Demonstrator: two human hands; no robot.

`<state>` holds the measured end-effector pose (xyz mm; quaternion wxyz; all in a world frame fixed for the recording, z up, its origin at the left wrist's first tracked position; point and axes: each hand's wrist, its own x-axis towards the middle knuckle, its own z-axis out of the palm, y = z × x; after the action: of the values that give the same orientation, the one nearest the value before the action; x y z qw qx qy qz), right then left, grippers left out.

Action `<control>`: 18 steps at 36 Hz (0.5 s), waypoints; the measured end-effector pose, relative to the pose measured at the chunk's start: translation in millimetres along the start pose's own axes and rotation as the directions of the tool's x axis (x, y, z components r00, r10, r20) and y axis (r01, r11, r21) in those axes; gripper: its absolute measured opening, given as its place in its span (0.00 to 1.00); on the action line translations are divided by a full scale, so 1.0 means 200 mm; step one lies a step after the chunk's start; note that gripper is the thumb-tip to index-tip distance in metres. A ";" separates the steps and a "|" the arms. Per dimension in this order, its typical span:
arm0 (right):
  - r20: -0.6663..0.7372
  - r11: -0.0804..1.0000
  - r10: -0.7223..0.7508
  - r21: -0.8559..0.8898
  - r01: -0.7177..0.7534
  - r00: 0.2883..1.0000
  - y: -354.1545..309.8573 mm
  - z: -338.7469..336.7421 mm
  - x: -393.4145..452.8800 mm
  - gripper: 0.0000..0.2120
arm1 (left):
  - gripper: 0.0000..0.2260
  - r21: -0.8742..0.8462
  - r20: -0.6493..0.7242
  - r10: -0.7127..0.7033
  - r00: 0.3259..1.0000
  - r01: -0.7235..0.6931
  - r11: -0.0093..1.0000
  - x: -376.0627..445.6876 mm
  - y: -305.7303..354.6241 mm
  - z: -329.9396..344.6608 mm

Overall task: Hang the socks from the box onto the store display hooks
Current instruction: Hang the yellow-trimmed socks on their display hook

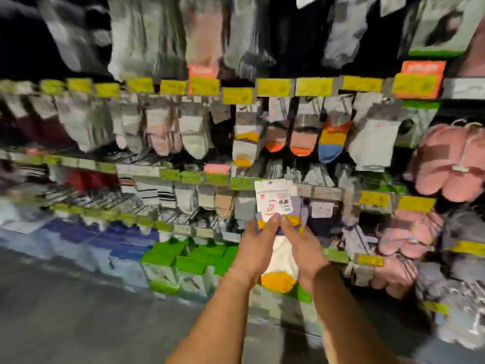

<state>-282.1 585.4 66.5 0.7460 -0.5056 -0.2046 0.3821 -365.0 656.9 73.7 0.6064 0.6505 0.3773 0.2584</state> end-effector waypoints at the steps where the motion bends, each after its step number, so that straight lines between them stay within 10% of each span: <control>1: 0.026 0.999 0.020 -0.027 -0.020 0.999 0.03 0.09 0.02 0.14 | 0.42 -0.038 -0.015 -0.001 1.000 0.001 0.999 0.03 -0.02 -0.09; 3: 0.062 0.999 0.032 -0.002 -0.032 0.998 0.07 0.25 0.07 0.14 | 0.48 -0.074 -0.045 -0.015 0.999 0.012 0.997 0.07 -0.01 -0.25; 8: 0.119 0.983 0.155 0.082 -0.165 0.981 0.17 0.56 0.27 0.40 | 0.12 -0.108 -0.005 -0.017 1.000 0.016 0.994 0.24 -0.03 -0.59; 15: 0.018 0.991 0.003 -0.132 -0.001 1.000 0.28 0.91 0.60 0.07 | 0.38 -0.129 -0.026 0.005 1.000 -0.008 0.992 0.55 -0.02 -0.91; 18: -0.043 0.991 -0.035 -0.127 0.029 0.998 0.33 1.02 0.77 0.13 | 0.40 -0.148 -0.038 0.031 0.999 -0.037 0.988 0.74 -0.03 -1.04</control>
<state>-350.5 839.9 77.2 0.7228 -0.5570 -0.2196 0.3451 -444.8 898.4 77.4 0.6417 0.6051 0.3568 0.3077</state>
